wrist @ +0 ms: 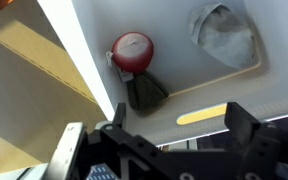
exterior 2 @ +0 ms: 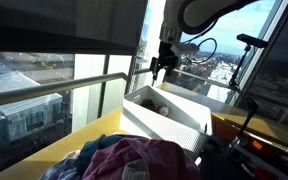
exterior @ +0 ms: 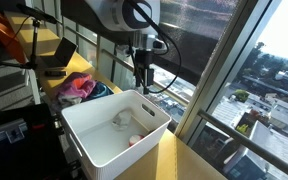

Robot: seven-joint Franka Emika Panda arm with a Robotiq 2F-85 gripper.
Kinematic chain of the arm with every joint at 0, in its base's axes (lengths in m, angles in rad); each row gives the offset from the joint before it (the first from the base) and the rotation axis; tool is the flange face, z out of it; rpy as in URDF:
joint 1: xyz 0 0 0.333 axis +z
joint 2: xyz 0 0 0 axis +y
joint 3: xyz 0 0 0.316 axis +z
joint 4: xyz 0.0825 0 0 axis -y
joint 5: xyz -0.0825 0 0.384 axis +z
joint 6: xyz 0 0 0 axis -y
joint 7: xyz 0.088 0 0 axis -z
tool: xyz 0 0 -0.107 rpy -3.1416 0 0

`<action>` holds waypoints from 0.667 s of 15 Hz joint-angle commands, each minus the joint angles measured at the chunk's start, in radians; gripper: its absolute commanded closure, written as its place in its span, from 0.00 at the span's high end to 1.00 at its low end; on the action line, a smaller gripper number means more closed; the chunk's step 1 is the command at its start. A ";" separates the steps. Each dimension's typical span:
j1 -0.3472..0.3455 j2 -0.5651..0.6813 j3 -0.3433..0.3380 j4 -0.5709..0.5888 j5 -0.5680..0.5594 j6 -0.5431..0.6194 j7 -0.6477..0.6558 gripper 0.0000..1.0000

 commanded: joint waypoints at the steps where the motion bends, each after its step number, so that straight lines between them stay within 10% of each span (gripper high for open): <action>1: -0.021 0.118 -0.018 0.036 0.040 0.046 -0.031 1.00; 10: -0.044 0.391 -0.086 0.129 0.064 0.110 -0.039 1.00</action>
